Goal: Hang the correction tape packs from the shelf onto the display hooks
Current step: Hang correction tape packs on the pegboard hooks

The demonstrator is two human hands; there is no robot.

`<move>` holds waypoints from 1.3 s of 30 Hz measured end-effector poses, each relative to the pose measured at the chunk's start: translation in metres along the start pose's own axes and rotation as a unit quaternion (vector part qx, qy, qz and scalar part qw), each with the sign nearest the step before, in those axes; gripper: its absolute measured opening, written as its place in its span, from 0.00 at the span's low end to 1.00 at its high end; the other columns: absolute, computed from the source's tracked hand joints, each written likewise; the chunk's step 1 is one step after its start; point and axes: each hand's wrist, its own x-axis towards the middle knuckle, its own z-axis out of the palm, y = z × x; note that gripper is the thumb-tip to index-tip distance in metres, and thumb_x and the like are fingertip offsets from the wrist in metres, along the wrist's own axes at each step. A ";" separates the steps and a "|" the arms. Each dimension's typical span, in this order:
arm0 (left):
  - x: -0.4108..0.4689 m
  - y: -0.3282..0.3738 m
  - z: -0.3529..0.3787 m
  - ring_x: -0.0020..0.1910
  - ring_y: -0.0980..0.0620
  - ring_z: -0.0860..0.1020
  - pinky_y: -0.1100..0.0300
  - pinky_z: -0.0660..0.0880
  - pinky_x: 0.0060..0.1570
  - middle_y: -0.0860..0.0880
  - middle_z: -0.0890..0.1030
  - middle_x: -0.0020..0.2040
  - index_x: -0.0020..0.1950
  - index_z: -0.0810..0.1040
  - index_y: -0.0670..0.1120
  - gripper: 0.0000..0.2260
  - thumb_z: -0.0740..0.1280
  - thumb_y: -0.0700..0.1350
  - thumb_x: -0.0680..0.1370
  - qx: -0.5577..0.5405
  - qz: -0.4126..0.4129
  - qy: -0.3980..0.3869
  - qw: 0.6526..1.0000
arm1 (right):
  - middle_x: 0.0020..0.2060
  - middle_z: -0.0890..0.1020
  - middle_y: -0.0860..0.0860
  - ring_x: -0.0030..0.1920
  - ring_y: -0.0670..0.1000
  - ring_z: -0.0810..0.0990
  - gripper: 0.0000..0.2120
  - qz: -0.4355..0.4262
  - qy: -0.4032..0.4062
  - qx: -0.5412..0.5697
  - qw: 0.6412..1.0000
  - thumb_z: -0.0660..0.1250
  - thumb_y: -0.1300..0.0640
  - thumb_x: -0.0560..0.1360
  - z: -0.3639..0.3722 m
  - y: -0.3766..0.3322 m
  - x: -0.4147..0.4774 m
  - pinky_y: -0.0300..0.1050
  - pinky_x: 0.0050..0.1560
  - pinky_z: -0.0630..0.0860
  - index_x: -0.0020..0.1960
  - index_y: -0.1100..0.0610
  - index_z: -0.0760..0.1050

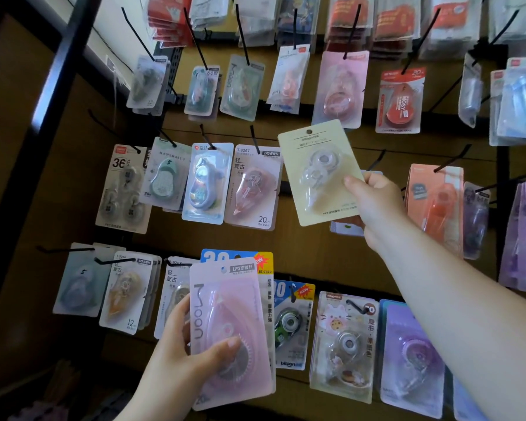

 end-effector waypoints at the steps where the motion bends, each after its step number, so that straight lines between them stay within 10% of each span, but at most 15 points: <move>1: 0.000 -0.001 0.000 0.52 0.46 0.80 0.49 0.78 0.48 0.48 0.80 0.53 0.50 0.70 0.60 0.46 0.76 0.64 0.32 0.002 -0.001 0.000 1.000 | 0.35 0.74 0.48 0.37 0.45 0.74 0.04 -0.003 0.011 0.007 1.000 0.58 0.57 0.78 0.001 0.000 0.001 0.37 0.33 0.70 0.48 0.56 0.70; 9: 0.001 -0.004 -0.002 0.51 0.47 0.80 0.50 0.78 0.48 0.48 0.81 0.52 0.51 0.71 0.60 0.47 0.76 0.65 0.33 0.007 0.001 0.004 1.000 | 0.36 0.76 0.51 0.48 0.53 0.77 0.11 0.065 0.021 0.062 0.996 0.60 0.58 0.77 0.007 -0.002 0.007 0.55 0.59 0.76 0.36 0.52 0.67; 18: 0.002 -0.010 -0.002 0.47 0.49 0.83 0.53 0.80 0.44 0.48 0.83 0.50 0.58 0.72 0.56 0.40 0.75 0.53 0.46 -0.008 0.013 0.014 1.000 | 0.35 0.75 0.50 0.48 0.54 0.79 0.05 0.084 0.049 0.005 0.995 0.60 0.57 0.78 0.019 0.019 0.019 0.54 0.56 0.78 0.43 0.55 0.70; 25: 0.007 -0.008 -0.017 0.49 0.52 0.82 0.52 0.80 0.49 0.52 0.83 0.50 0.60 0.70 0.59 0.40 0.75 0.53 0.48 -0.001 0.016 0.037 0.999 | 0.50 0.77 0.56 0.47 0.54 0.79 0.13 0.111 0.074 -0.067 0.989 0.58 0.57 0.78 0.036 0.050 0.037 0.44 0.35 0.78 0.61 0.59 0.70; 31: 0.005 -0.013 -0.017 0.49 0.51 0.83 0.51 0.80 0.48 0.52 0.84 0.49 0.59 0.71 0.60 0.38 0.76 0.52 0.50 -0.001 0.003 0.026 1.000 | 0.62 0.74 0.60 0.57 0.59 0.77 0.18 0.150 0.075 -0.090 0.982 0.58 0.57 0.78 0.041 0.061 0.045 0.46 0.42 0.79 0.66 0.61 0.66; 39: -0.005 -0.016 -0.008 0.44 0.54 0.84 0.59 0.81 0.36 0.55 0.84 0.45 0.51 0.73 0.63 0.31 0.76 0.52 0.50 -0.027 -0.012 0.044 0.999 | 0.58 0.72 0.54 0.57 0.52 0.72 0.13 -0.121 0.064 -0.201 0.970 0.61 0.61 0.75 0.026 0.047 -0.021 0.35 0.49 0.70 0.59 0.55 0.67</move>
